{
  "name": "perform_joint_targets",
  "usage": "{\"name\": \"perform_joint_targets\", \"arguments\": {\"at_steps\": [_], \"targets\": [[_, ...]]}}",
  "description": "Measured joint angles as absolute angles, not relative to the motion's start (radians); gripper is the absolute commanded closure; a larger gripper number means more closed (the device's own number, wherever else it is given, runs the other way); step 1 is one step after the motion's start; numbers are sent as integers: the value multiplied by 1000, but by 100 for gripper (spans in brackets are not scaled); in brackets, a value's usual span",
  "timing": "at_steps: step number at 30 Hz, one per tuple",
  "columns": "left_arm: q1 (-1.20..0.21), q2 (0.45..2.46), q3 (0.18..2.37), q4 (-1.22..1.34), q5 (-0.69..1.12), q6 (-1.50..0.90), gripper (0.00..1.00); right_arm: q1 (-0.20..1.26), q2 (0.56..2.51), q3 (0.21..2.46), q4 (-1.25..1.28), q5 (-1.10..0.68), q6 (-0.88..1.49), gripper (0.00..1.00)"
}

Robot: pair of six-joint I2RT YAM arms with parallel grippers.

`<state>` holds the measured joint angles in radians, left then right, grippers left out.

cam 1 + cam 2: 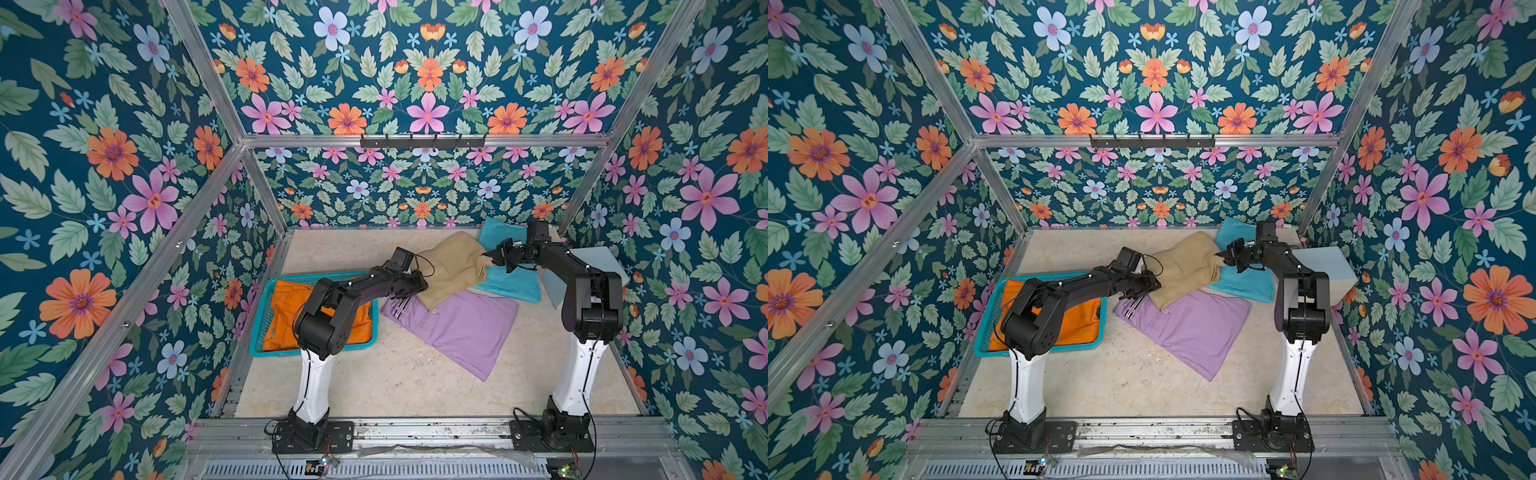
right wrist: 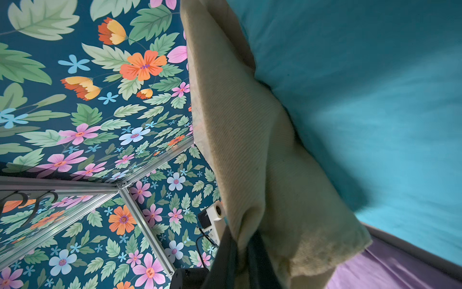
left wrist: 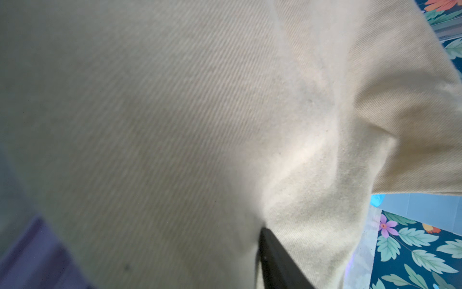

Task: Put the folded long pants in the basket
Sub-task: Pick up the long pant at the center of the board.

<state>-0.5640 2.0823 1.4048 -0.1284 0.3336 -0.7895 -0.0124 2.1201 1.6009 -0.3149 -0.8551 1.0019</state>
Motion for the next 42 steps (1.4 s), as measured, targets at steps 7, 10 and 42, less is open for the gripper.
{"name": "perform_joint_targets", "arguments": {"at_steps": [7,10,42], "targets": [[-565,2065,1447,-138,326,-788,53,-12,2118,1598,-319,-855,994,100],[-565,2066,1475,-144,326,-785,53,-13,2114,1594,-322,-854,990,100],[-565,2131,1524,-99,372,-806,100,-13,2097,1573,-347,-841,949,100]]}}
